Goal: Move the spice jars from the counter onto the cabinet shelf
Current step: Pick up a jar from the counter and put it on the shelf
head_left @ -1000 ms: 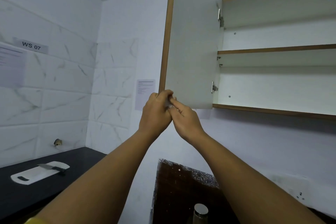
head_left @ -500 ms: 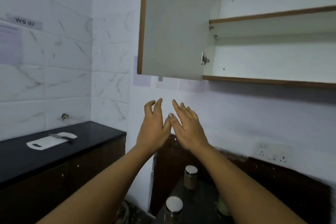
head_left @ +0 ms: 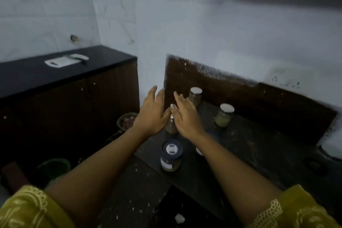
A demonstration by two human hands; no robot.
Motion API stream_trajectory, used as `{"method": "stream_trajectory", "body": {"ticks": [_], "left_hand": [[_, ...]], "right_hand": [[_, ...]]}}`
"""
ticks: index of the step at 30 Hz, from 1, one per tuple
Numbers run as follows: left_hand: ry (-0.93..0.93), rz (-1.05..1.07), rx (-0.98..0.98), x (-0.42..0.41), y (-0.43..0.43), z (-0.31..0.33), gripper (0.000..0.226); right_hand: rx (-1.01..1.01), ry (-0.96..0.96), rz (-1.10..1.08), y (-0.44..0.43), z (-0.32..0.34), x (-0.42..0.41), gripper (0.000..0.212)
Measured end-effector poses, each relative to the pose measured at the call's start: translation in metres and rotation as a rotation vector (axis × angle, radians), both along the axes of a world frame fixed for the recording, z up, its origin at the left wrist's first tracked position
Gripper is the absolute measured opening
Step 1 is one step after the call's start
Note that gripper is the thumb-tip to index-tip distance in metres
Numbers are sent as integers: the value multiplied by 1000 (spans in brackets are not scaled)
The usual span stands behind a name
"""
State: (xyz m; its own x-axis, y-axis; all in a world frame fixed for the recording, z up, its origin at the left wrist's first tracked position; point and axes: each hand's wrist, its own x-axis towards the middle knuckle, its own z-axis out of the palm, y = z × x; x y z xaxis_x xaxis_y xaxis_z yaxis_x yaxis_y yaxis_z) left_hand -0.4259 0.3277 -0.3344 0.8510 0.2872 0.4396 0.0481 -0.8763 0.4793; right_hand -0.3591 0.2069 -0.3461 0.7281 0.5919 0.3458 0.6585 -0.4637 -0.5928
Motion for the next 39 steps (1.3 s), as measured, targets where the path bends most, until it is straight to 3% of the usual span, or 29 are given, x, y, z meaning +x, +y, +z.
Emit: {"method": "stream_trajectory", "body": {"ticks": [8, 14, 23, 27, 33, 39], "left_hand": [[233, -4, -121, -13, -18, -94, 66], [439, -72, -212, -12, -20, -150, 82], [499, -141, -279, 18, 4, -188, 93], [526, -245, -354, 28, 19, -193, 99], [514, -286, -491, 43, 25, -190, 108], [287, -232, -764, 67, 19, -136, 99]], "right_hand": [[-206, 99, 42, -19, -90, -7, 55], [-370, 251, 5, -38, -146, -14, 59], [-477, 353, -15, -30, -174, 4, 86], [-381, 409, -4, -17, -181, 10, 98], [-159, 485, -41, -13, -186, 22, 94], [372, 737, -21, -28, -142, 52, 87]]}}
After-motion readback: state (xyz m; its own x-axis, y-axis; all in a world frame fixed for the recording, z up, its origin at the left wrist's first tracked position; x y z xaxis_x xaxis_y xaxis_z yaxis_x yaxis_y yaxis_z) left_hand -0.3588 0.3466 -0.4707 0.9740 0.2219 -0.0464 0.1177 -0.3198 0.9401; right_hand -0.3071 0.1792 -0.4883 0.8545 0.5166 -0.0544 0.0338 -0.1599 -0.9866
